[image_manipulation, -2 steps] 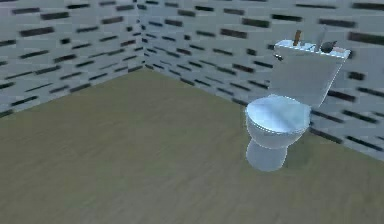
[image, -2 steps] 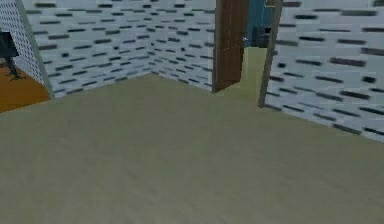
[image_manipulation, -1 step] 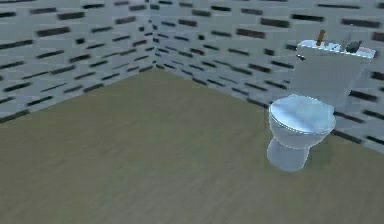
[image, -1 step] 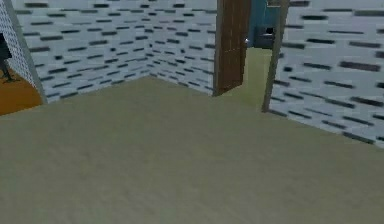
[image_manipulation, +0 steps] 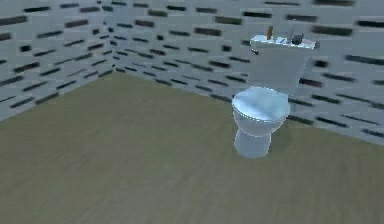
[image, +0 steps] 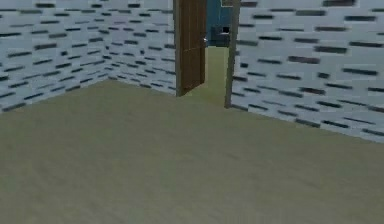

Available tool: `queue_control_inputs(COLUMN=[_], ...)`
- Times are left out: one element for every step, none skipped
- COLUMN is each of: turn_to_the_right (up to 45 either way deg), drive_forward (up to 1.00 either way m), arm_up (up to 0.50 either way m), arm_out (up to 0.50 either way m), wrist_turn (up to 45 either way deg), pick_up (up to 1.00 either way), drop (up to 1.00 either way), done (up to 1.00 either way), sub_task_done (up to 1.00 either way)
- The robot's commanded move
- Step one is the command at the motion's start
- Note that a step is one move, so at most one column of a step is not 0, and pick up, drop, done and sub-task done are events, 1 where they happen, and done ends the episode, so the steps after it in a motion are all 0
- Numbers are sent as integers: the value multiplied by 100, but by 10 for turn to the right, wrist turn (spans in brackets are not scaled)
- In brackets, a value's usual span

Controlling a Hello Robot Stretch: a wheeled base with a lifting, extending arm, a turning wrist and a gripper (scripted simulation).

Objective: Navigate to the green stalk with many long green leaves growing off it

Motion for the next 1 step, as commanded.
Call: queue_control_inputs(turn_to_the_right=[0], drive_forward=[100], arm_up=[0], arm_out=[0], wrist_turn=[0], pick_up=[0], drop=[0], done=[0], sub_task_done=[0])
